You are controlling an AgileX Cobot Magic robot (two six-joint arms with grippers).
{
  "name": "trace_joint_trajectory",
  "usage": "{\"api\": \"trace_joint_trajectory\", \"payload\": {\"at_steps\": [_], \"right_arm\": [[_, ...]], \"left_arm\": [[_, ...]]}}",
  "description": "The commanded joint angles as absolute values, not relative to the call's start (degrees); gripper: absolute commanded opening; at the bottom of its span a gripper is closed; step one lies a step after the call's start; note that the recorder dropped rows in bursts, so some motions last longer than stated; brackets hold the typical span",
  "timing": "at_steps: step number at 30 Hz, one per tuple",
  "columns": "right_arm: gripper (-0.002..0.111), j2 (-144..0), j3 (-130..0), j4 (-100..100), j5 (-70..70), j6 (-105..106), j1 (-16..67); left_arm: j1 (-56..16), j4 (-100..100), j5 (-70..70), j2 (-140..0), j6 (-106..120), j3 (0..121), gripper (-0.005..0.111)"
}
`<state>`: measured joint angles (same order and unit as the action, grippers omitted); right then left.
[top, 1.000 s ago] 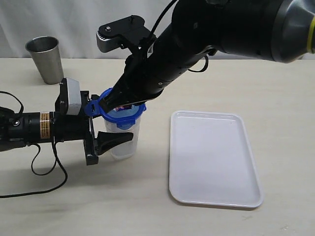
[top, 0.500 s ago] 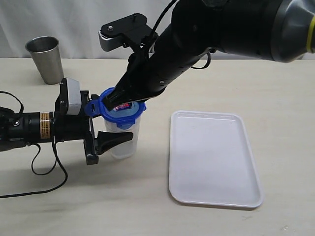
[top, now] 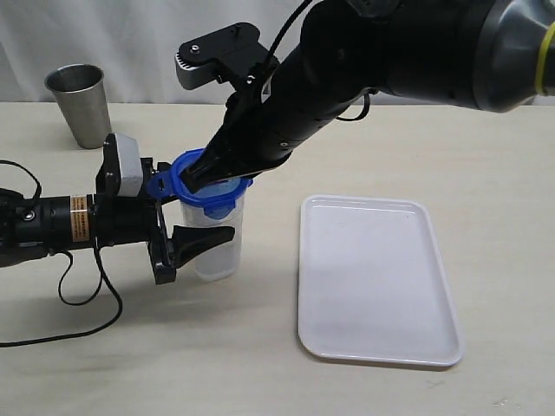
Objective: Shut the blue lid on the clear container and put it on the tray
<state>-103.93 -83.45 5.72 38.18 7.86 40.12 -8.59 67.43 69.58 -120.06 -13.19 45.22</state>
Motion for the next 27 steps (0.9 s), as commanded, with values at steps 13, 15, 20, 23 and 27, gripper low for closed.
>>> {"api": "trace_joint_trajectory", "payload": {"at_steps": [13, 15, 20, 23, 27], "right_arm": [[0.004, -100.9, -83.2, 5.1, 39.1, 7.6, 39.9], [0.004, -100.9, -83.2, 5.1, 39.1, 7.6, 39.9], [0.004, -100.9, -83.2, 5.1, 39.2, 7.6, 39.9], [0.004, -100.9, -83.2, 5.1, 39.2, 7.6, 39.9], [0.004, -100.9, -83.2, 5.1, 39.3, 7.6, 39.9]], "left_arm": [[-7.1, 63.5, 70.0, -120.4, -15.0, 45.4, 0.091], [-7.1, 61.5, 70.0, -120.4, -16.4, 45.4, 0.097], [-7.1, 61.2, 69.3, -120.4, -15.5, 45.4, 0.1], [-7.1, 61.2, 69.1, -120.9, -14.6, 45.4, 0.1], [-7.1, 60.7, 69.2, -123.2, -13.2, 45.4, 0.1]]}}
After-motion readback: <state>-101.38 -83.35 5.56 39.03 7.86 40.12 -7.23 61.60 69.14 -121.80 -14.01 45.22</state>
